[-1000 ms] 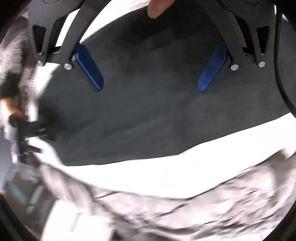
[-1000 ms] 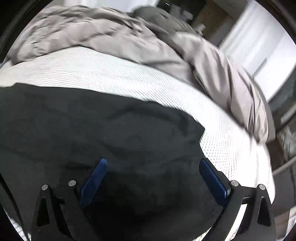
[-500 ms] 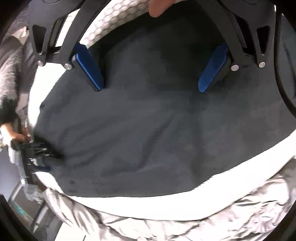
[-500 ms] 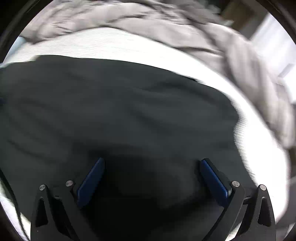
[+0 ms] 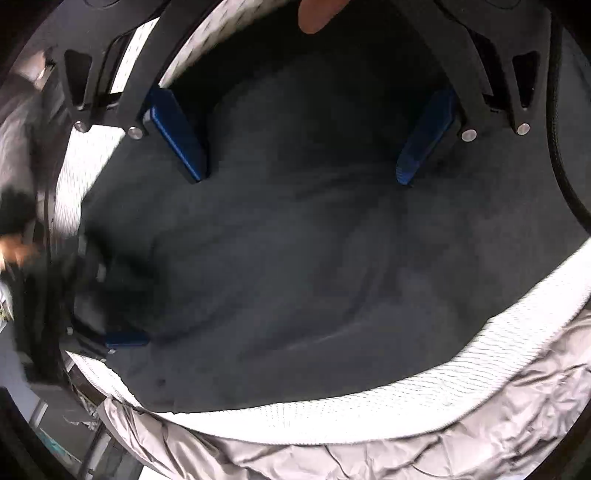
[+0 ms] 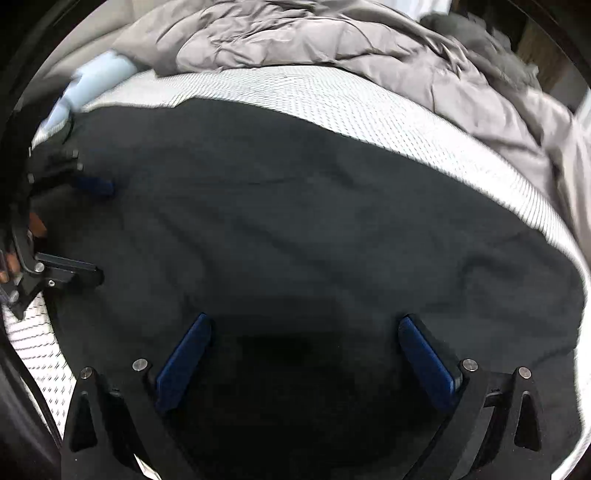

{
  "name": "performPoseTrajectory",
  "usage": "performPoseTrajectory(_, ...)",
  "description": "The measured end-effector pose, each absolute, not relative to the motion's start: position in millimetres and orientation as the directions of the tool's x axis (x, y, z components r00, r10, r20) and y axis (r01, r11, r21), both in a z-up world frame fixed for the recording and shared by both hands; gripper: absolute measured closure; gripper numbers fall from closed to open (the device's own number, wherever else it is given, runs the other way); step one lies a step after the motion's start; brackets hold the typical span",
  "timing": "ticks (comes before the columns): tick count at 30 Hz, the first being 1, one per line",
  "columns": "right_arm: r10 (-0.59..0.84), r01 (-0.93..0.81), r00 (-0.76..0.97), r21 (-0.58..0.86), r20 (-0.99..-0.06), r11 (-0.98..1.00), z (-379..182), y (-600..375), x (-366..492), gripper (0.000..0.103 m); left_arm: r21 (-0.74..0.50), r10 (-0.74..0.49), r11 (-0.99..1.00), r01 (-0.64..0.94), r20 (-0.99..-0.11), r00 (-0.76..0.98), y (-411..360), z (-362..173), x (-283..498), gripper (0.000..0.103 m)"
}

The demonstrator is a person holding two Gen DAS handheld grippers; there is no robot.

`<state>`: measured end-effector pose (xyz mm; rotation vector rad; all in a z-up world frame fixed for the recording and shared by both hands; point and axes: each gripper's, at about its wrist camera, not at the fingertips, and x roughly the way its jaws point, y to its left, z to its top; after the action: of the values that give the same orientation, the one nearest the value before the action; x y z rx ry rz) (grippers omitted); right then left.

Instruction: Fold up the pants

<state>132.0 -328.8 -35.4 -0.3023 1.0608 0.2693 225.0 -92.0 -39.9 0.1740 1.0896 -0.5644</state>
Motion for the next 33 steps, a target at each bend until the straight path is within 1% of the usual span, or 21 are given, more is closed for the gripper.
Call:
performPoseTrajectory(1, 0.037, -0.325, 0.470, -0.134, -0.882, 0.936, -31.1, -345.0, 131.8, 0.001, -0.140, -0.348, 0.851, 0.505, -0.872, 0.343, -81.0, -38.6, 221.8, 0.001)
performPoseTrajectory(3, -0.144, -0.196, 0.500, -0.274, -0.854, 0.942, -26.6, -386.0, 129.5, 0.000, -0.156, -0.341, 0.875, 0.459, -0.871, 0.354, -58.6, -39.4, 219.3, 0.001)
performPoseTrajectory(4, -0.201, -0.118, 0.496, -0.294, -0.845, 0.948, -24.9, -407.6, 123.7, 0.001, -0.157, -0.334, 0.887, 0.434, -0.868, 0.368, -45.9, -37.0, 218.6, 0.001)
performPoseTrajectory(5, -0.187, -0.073, 0.491, -0.254, -0.851, 0.964, -22.0, -424.8, 121.0, 0.001, -0.156, -0.327, 0.895, 0.418, -0.867, 0.376, -37.8, -35.6, 220.5, 0.001)
performPoseTrajectory(6, -0.119, -0.048, 0.495, -0.164, -0.861, 0.985, -17.1, -441.9, 116.7, 0.003, -0.157, -0.319, 0.903, 0.399, -0.869, 0.379, -25.8, -38.2, 229.6, 0.001)
performPoseTrajectory(7, -0.082, -0.049, 0.501, -0.123, -0.861, 0.991, -12.1, -447.6, 113.2, 0.003, -0.173, -0.325, 0.908, 0.383, -0.865, 0.381, -20.1, -35.2, 230.9, 0.001)
performPoseTrajectory(10, -0.087, -0.082, 0.552, -0.158, -0.829, 0.984, 7.8, -430.4, 110.1, 0.003, -0.244, -0.385, 0.904, 0.350, -0.818, 0.426, -30.2, -18.4, 238.8, 0.001)
performPoseTrajectory(13, 0.062, -0.176, 0.598, -0.056, -0.799, 0.983, 21.2, -400.6, 118.9, 0.002, -0.279, -0.435, 0.890, 0.361, -0.761, 0.482, -48.2, 3.8, 251.5, 0.001)
performPoseTrajectory(15, 0.073, -0.204, 0.589, -0.061, -0.805, 0.977, 19.8, -363.2, 130.7, 0.002, -0.257, -0.434, 0.884, 0.390, -0.762, 0.481, -86.5, 12.6, 275.8, 0.001)
performPoseTrajectory(17, 0.081, -0.230, 0.557, -0.060, -0.826, 0.971, 5.5, -358.3, 151.5, 0.002, -0.229, -0.424, 0.879, 0.418, -0.776, 0.466, -115.0, 9.7, 296.7, 0.001)
performPoseTrajectory(19, 0.064, -0.254, 0.511, -0.080, -0.857, 0.964, -10.5, -346.9, 187.7, 0.002, -0.236, -0.395, 0.897, 0.374, -0.807, 0.439, -121.2, -8.6, 323.8, 0.001)
performPoseTrajectory(22, -0.001, -0.257, 0.482, -0.143, -0.876, 0.956, -30.4, -345.6, 211.6, 0.002, -0.210, -0.299, 0.943, 0.260, -0.878, 0.374, -102.8, -46.8, 354.2, 0.001)
performPoseTrajectory(25, -0.097, -0.172, 0.498, -0.208, -0.862, 0.963, -25.6, -377.9, 215.0, 0.001, -0.186, -0.270, 0.955, 0.230, -0.866, 0.421, -73.2, -45.9, 352.7, 0.001)
performPoseTrajectory(26, -0.158, -0.119, 0.507, -0.251, -0.847, 0.961, -22.1, -394.1, 211.3, 0.001, -0.157, -0.233, 0.967, 0.203, -0.868, 0.438, -64.5, -44.1, 350.5, 0.001)
performPoseTrajectory(27, -0.281, -0.019, 0.516, -0.339, -0.809, 0.941, -18.9, -417.2, 209.2, 0.001, -0.117, -0.180, 0.979, 0.165, -0.873, 0.454, -48.9, -44.6, 349.0, 0.001)
performPoseTrajectory(28, -0.365, 0.058, 0.512, -0.392, -0.777, 0.918, -16.8, -433.6, 205.8, 0.001, -0.094, -0.144, 0.987, 0.129, -0.877, 0.459, -39.9, -46.6, 348.2, 0.001)
performPoseTrajectory(29, -0.418, 0.129, 0.500, -0.412, -0.758, 0.902, -16.4, -452.3, 203.4, 0.001, -0.096, -0.130, 0.991, 0.097, -0.878, 0.461, -26.3, -49.0, 348.2, 0.001)
performPoseTrajectory(30, -0.377, 0.191, 0.491, -0.326, -0.785, 0.926, -16.4, -475.8, 198.4, 0.001, -0.116, -0.147, 0.989, 0.095, -0.875, 0.462, -21.1, -49.5, 347.7, 0.001)
performPoseTrajectory(31, -0.290, 0.205, 0.502, -0.214, -0.815, 0.955, -16.4, -489.4, 196.1, 0.001, -0.126, -0.159, 0.987, 0.102, -0.872, 0.463, -19.1, -46.1, 347.3, 0.001)
performPoseTrajectory(32, -0.233, 0.211, 0.516, -0.142, -0.824, 0.967, -15.1, -498.4, 194.2, 0.001, -0.128, -0.163, 0.986, 0.106, -0.870, 0.464, -18.2, -42.9, 346.0, 0.001)
performPoseTrajectory(33, -0.215, 0.211, 0.532, -0.117, -0.819, 0.970, -9.6, -501.0, 191.0, 0.001, -0.143, -0.182, 0.983, 0.117, -0.864, 0.470, -19.4, -37.0, 344.9, 0.001)
